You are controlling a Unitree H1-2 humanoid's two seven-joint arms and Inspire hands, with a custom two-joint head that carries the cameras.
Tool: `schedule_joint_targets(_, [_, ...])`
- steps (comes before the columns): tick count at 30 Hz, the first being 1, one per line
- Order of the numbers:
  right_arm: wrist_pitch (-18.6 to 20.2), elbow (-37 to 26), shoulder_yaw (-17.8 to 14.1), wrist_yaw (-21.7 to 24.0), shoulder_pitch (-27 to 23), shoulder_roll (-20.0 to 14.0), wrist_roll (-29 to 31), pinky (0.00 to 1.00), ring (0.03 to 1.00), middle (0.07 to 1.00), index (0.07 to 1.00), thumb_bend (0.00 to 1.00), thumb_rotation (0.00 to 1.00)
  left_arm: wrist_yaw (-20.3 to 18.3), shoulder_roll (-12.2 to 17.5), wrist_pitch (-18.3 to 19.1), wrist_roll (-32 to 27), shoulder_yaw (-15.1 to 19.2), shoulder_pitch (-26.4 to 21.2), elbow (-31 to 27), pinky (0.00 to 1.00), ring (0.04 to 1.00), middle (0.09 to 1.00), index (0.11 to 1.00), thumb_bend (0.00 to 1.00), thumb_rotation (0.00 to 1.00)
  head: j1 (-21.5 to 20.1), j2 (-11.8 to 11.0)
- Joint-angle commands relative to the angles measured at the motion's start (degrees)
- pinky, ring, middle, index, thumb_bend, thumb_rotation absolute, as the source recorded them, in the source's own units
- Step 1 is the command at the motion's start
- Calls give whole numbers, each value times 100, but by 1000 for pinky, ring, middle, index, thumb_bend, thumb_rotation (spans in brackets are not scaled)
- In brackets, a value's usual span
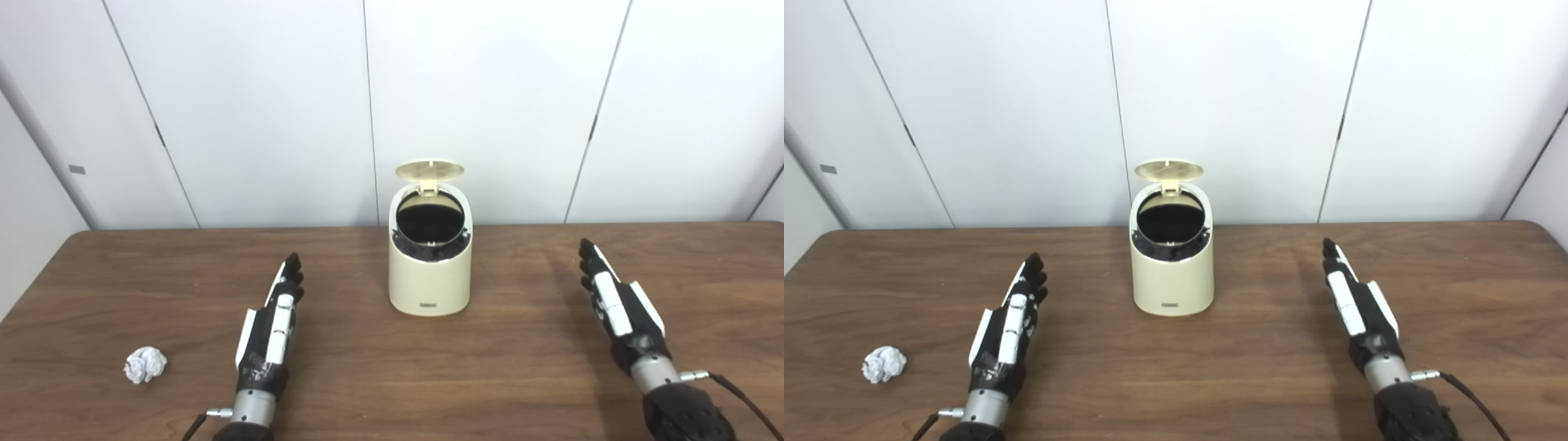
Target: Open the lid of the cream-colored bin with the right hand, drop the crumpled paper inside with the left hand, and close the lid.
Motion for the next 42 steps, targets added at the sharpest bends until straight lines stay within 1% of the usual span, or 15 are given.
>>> schedule_joint_targets(1, [-413,-40,-28,-92,-92,31,58,1000,1000,998,1000,627,993,-20,14,17,-36,2,315,118,1000,1000,1000,1000,438,932,3,12])
schedule_joint_targets(3, [-523,20,-15,-140,-39,62,24,1000,1000,995,1000,628,996,-23,25,15,-34,9,318,113,1000,1000,1000,1000,445,934,15,42])
schedule_joint_targets(6, [-582,23,-21,-194,11,133,70,1000,994,986,999,637,993,3,31,56,6,18,328,81,1000,1000,1000,1000,452,944,22,81])
schedule_joint_targets(10, [-628,-8,-26,-231,56,176,106,1000,993,988,1000,613,999,10,21,175,-9,23,343,-13,1000,1000,1000,1000,447,950,21,125])
schedule_joint_targets(15, [-881,248,-84,-180,78,191,343,1000,1000,991,999,627,989,-46,43,158,-74,40,332,10,1000,1000,1000,1000,453,939,49,144])
schedule_joint_targets(20, [-888,116,5,-275,169,236,200,1000,996,980,988,659,1000,-57,69,275,-52,35,322,-17,1000,1000,1000,1000,437,922,74,139])
schedule_joint_targets(24, [-913,167,27,-259,173,238,228,1000,1000,980,985,660,1000,-133,44,415,-266,81,290,-21,1000,1000,1000,1000,428,889,122,120])
schedule_joint_targets(27, [-967,249,2,-247,164,216,267,1000,999,979,985,651,1000,-141,42,504,-294,76,277,-74,1000,1000,1000,1000,417,885,229,114])
schedule_joint_targets(31, [-1051,330,-34,-194,164,148,333,1000,1000,984,992,642,1000,-127,44,563,-253,48,273,-148,1000,1000,1000,1000,464,753,421,100])
schedule_joint_targets(35, [-1142,457,-89,-122,160,54,428,1000,1000,994,1000,608,1000,-119,-21,715,-372,80,281,-292,1000,1000,1000,1000,488,675,608,94])
schedule_joint_targets(36, [-1166,511,-107,-105,154,27,452,1000,1000,996,1000,607,1000,-87,-48,784,-389,96,282,-355,1000,1000,1000,1000,465,641,683,88])
schedule_joint_targets(38, [-1167,545,-130,-84,149,-8,489,1000,1000,993,1000,616,1000,-6,-56,924,-302,101,266,-495,1000,1000,1000,1000,441,535,789,79])
schedule_joint_targets(39, [-1178,568,-138,-72,144,-30,512,1000,1000,994,1000,609,1000,33,-51,974,-211,82,264,-567,1000,1000,1000,1000,432,515,921,63])
schedule_joint_targets(41, [-1220,614,-129,-25,145,-87,543,1000,1000,999,1000,603,1000,132,-30,1050,36,43,249,-701,1000,1000,1000,1000,446,519,1052,36])
schedule_joint_targets(42, [-1251,654,-133,0,146,-119,566,1000,1000,1000,1000,600,1000,182,-13,1111,166,23,236,-786,1000,1000,1000,1000,451,528,1237,-12])
